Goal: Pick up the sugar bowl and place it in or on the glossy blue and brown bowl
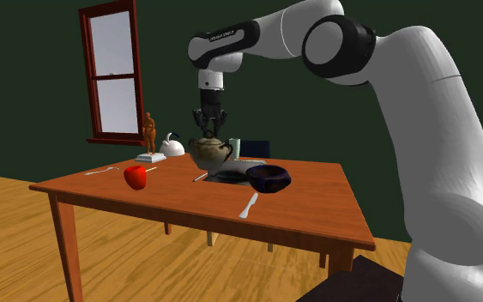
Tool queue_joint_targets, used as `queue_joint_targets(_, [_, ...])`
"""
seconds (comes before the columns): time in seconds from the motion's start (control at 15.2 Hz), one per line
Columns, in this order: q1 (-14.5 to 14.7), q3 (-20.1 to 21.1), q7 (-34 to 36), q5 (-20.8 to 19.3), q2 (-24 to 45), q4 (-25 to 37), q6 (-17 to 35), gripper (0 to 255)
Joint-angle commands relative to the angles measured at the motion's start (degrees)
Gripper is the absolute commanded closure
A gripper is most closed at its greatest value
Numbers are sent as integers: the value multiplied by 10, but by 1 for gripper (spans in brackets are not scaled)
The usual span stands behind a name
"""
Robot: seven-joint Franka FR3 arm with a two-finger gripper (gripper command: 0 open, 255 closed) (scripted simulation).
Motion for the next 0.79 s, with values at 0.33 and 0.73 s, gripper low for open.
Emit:
queue_joint_targets(0.33, [3, 0, 0, -2, 27, 101, -72, 255])
queue_joint_targets(0.73, [-41, -14, -56, 9, -18, 63, -79, 255])
